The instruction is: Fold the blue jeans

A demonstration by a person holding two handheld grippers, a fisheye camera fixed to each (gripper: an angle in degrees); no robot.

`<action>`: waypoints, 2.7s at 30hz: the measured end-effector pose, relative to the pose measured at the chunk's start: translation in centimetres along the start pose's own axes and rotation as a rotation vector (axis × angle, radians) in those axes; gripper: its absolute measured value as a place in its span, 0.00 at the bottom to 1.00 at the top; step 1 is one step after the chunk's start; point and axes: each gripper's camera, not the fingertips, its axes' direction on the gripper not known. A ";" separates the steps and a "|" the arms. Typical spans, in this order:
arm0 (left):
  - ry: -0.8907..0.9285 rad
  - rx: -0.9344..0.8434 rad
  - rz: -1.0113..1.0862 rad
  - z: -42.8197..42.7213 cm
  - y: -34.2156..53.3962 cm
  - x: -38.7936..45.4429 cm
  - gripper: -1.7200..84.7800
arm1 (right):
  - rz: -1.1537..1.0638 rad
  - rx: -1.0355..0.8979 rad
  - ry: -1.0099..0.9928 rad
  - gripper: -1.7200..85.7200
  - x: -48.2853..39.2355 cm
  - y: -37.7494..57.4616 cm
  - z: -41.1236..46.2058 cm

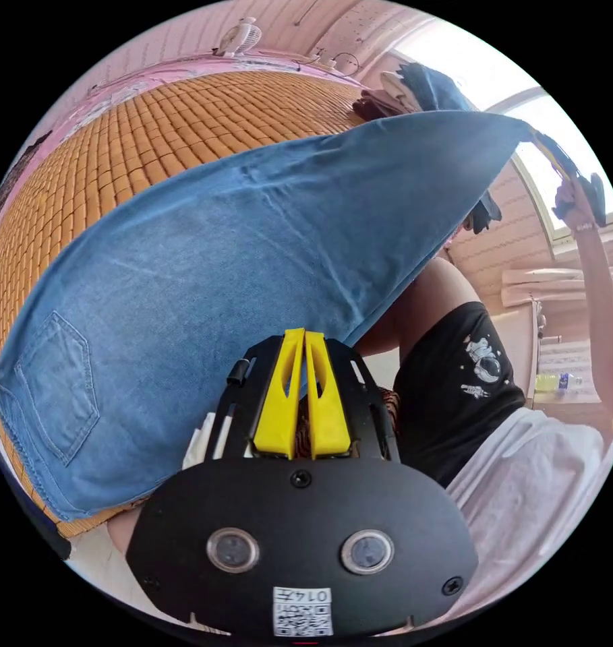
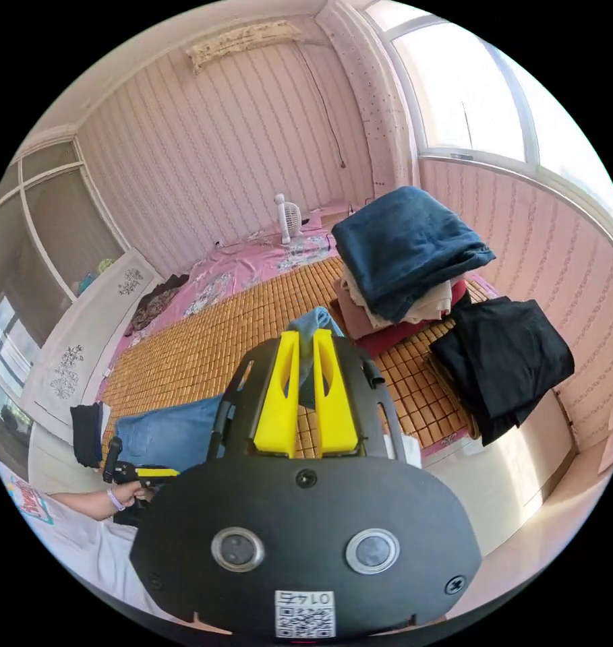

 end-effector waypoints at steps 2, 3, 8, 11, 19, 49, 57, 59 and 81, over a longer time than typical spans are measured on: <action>0.076 -0.006 0.048 0.7 -1.0 1.5 0.01 | -0.060 0.077 -0.025 0.05 -2.2 -2.0 -2.3; 0.120 0.011 0.057 0.6 -1.3 2.1 0.01 | -0.120 0.125 -0.062 0.05 -4.2 -3.2 -3.6; 0.227 0.160 0.042 -3.9 1.5 1.3 0.01 | -0.497 0.129 -0.314 0.06 -16.6 -5.0 -4.2; 0.138 0.230 -0.061 -7.7 6.1 -1.7 0.01 | -0.688 -0.035 -0.582 0.07 -25.9 -2.4 0.0; -0.034 0.300 -0.453 -12.5 18.1 -8.7 0.03 | -0.835 -0.801 -0.677 0.11 -42.5 14.5 19.1; -0.272 0.112 -0.360 -7.2 13.7 -5.4 0.03 | -0.867 -0.857 -0.398 0.05 -66.6 5.6 34.8; -0.249 0.310 -0.210 -13.2 15.2 -0.3 0.02 | -0.736 -0.668 -0.581 0.05 -62.9 -1.3 28.2; -0.233 0.375 -0.188 -15.6 15.7 0.6 0.03 | -0.697 -0.593 -0.622 0.05 -62.7 -3.3 26.2; -0.087 0.239 -0.224 -6.1 11.2 -0.1 0.07 | -0.589 -0.760 -0.339 0.03 -50.9 -0.8 27.4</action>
